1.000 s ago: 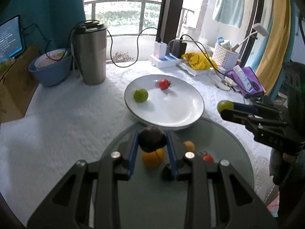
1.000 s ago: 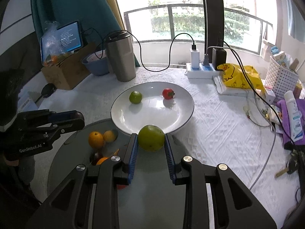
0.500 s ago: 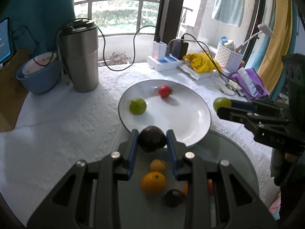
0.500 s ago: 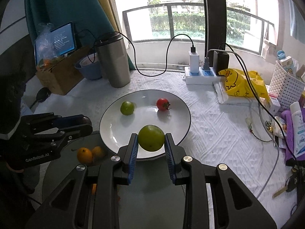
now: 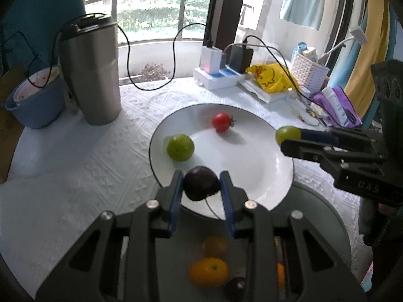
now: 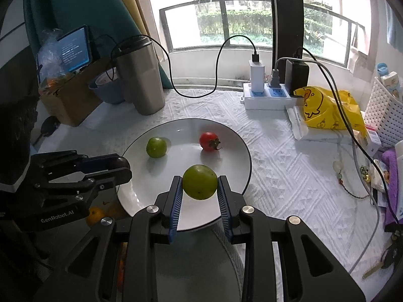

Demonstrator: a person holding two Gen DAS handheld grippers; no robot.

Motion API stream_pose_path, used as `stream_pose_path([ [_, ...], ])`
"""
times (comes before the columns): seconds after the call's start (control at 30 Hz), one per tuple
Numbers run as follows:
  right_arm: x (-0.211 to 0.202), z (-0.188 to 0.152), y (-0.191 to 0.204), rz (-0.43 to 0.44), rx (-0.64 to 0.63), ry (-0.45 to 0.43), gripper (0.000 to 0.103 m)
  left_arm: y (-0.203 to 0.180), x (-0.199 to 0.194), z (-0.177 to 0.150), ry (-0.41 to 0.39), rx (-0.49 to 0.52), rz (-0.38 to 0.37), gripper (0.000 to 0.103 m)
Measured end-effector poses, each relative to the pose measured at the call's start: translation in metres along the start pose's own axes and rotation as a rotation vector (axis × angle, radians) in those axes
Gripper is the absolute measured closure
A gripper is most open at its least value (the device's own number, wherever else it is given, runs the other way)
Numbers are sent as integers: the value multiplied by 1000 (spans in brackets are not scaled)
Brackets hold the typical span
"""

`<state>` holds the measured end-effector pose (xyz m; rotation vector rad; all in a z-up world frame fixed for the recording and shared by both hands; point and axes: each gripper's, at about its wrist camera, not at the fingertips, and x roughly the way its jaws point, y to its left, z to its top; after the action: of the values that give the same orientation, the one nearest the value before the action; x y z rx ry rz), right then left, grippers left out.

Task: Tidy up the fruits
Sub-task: 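Carry the dark tomato with the left gripper while the right carries the green tomato to the bowl, then open the right gripper to drop the green tomato in the bowl while the left lowers the dark tomato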

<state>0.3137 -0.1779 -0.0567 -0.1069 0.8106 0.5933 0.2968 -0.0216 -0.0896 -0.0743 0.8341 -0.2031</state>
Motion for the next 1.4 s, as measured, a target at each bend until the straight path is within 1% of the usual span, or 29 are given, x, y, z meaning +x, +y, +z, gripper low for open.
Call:
stream_pose_path([
  [0.3,20,10,1,14,-8,15,73,5,17,2,30,-12,-3,72],
  [0.67,43,20,5,33,-18,34,73,8,22,5,29,-19,2,71],
  [0.8,53,24,8,31,-26,41,73,14,16,7,9,-40,5,71],
  [1.03,74,32,15,26,-42,58,73,38,-1,10,-57,-92,20,71],
  [1.2,90,39,18,21,-41,69,73,54,-1,8,-63,-124,45,71],
  [1.4,102,46,22,2,-47,78,73,70,-4,6,-75,-165,52,70],
])
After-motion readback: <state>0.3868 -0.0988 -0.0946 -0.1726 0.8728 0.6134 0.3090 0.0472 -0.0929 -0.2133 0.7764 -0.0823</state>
